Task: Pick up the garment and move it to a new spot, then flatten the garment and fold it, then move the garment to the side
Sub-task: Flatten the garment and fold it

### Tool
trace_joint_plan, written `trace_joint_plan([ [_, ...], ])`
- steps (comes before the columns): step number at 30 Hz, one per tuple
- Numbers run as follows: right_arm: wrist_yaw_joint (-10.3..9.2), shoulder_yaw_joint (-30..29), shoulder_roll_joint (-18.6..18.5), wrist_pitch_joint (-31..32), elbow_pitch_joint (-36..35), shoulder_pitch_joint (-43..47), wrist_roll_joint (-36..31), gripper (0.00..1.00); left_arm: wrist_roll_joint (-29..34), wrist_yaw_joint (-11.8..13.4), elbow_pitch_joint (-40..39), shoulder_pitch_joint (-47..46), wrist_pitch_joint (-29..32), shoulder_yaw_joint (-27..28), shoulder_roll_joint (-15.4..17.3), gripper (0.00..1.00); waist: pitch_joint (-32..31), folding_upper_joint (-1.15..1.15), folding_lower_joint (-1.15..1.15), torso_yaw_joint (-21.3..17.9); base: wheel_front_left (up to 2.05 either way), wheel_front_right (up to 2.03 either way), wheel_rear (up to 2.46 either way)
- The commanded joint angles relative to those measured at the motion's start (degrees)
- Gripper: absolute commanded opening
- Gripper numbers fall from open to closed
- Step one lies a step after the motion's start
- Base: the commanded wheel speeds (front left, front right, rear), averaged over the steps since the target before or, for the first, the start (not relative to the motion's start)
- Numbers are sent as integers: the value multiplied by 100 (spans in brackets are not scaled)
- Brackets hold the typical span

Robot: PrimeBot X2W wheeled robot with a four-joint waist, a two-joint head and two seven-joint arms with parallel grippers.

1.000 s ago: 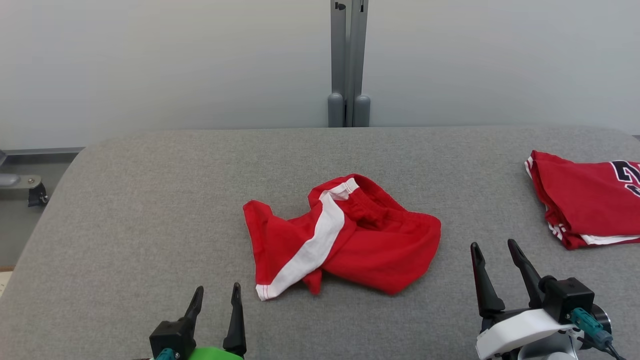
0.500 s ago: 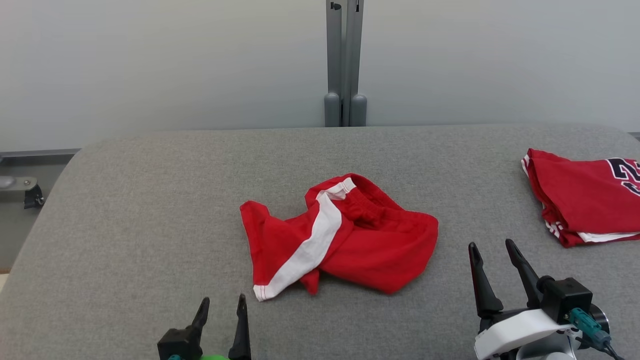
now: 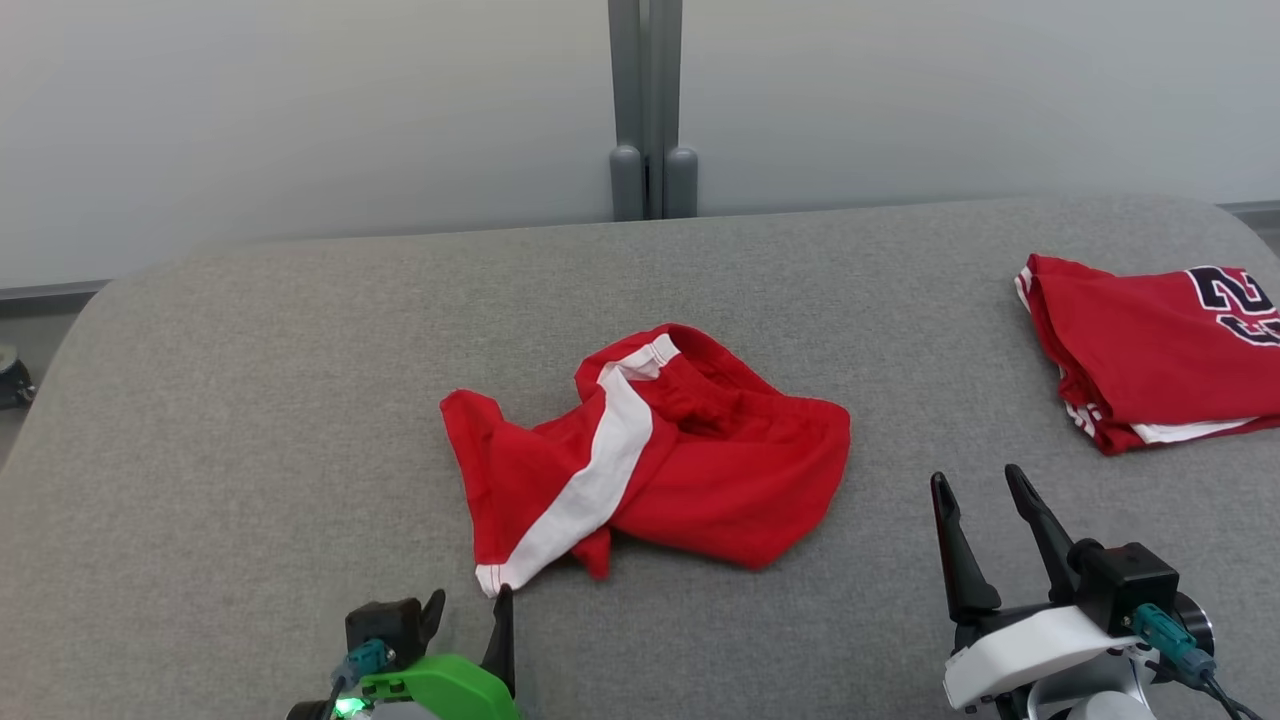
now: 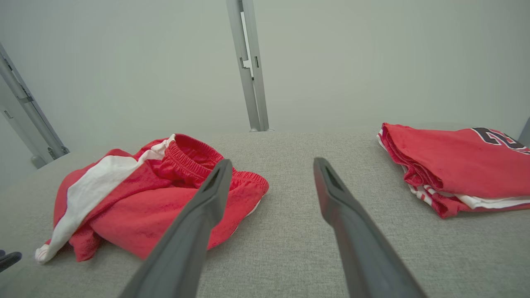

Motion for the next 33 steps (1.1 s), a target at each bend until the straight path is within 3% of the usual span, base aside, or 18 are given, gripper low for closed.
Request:
trace_joint_plan([
  [1, -9, -23, -15, -17, 9, -64, -52, 100, -92, 22, 106, -166, -57, -5, 7, 100, 135, 0, 0, -141, 0, 0, 0],
  [12, -9, -37, -15, -17, -24, -188, -95, 100, -546, -76, 877, -700, -260, -254, 10, 100, 417, 0, 0, -393, 0, 0, 0],
  [13, -9, -42, -14, -17, -26, -194, -94, 100, -564, -87, 919, -725, -269, -275, 10, 92, 426, 0, 0, -400, 0, 0, 0],
  [14, -9, -45, -14, -17, -29, -198, -94, 100, -589, -98, 965, -747, -304, -301, 10, 76, 436, 0, 0, -406, 0, 0, 0],
  [15, -9, -49, -14, -17, -29, -200, -94, 100, -620, -99, 1007, -769, -315, -320, 10, 54, 442, 0, 0, -409, 0, 0, 0],
  [16, -9, -56, -15, -17, -33, -203, -95, 100, -652, -108, 1052, -796, -336, -343, 10, 47, 451, 0, 0, -412, 0, 0, 0],
  [19, -9, -79, -14, -17, -37, -201, -96, 100, -789, -146, 1137, -850, -377, -391, 10, 42, 461, 0, 0, -404, 0, 0, 0],
  [20, -9, -82, -14, -17, -37, -201, -97, 100, -831, -153, 1175, -872, -383, -417, 10, 36, 462, 0, 0, -398, 0, 0, 0],
  [23, -9, -69, -14, -17, -39, -213, -96, 100, -895, -153, 1282, -924, -408, -489, 10, 2, 467, 0, 0, -384, 0, 0, 0],
  [33, -9, 511, -12, 69, 287, -1085, -435, 100, -928, -2, 1139, -1024, -556, -480, 13, 0, 520, 0, 0, -112, 0, 0, 0],
])
